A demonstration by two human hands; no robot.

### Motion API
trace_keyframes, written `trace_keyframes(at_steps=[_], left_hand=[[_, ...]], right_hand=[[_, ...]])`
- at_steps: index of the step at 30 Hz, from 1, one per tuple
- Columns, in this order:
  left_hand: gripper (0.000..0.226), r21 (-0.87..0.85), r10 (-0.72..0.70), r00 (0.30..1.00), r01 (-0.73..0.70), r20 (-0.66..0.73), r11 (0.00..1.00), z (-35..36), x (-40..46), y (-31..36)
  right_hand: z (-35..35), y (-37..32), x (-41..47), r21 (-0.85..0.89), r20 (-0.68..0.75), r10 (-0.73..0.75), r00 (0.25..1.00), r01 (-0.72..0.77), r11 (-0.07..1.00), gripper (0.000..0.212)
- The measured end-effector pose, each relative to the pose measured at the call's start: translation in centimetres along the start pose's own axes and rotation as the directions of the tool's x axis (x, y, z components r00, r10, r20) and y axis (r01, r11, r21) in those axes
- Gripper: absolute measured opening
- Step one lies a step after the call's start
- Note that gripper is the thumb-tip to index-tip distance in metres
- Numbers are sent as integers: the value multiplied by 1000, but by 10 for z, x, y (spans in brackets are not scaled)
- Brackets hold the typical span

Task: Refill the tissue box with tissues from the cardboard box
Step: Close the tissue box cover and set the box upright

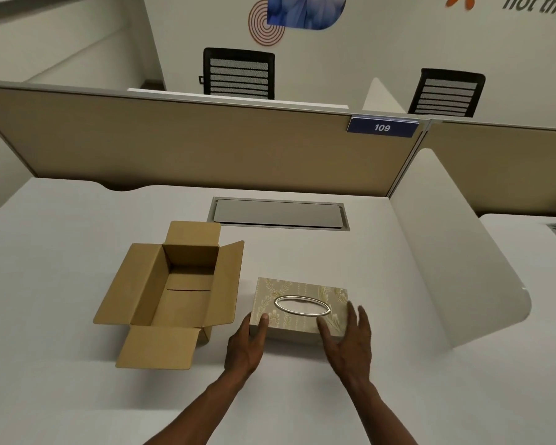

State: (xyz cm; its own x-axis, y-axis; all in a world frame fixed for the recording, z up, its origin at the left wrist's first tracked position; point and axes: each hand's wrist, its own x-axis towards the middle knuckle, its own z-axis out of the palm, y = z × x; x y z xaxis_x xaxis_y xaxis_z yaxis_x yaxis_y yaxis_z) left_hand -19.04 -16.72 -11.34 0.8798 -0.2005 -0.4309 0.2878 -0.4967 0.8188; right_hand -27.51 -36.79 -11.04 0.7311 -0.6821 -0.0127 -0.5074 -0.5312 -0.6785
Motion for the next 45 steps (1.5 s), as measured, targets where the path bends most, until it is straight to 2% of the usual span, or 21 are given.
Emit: trace_keyframes(at_steps=[2,4,7,9,15,29,37,45], left_hand=[[80,6,-16,1000,16,-4,1000,0,2,1],[79,21,-30,999,30,-17,999,0,5,3],[76,48,-40,999,42,-36,998,0,8,6],[69,79,-37,998,40,-45,996,2,10,7],[66,137,-25,998,32,-50,990,4,9,6],[69,177,58,998,-61,26,982,7,9,12],[78,193,75,996,-85,56,978,4,13,12],[70,244,77,996,-86,46,966,8,14,12]], right_hand=[[-3,3,5,150,109,206,973,-221,964,92],[-3,6,9,226,179,277,944,-313,922,79],[-2,9,10,275,212,241,947,-295,915,54],[-1,10,9,283,221,225,949,-283,917,50],[-6,15,11,234,231,150,961,-204,951,50],[-19,22,35,190,256,123,959,-175,966,50],[-18,26,37,145,259,126,958,-167,975,55],[-19,24,36,72,238,98,966,-119,990,61]])
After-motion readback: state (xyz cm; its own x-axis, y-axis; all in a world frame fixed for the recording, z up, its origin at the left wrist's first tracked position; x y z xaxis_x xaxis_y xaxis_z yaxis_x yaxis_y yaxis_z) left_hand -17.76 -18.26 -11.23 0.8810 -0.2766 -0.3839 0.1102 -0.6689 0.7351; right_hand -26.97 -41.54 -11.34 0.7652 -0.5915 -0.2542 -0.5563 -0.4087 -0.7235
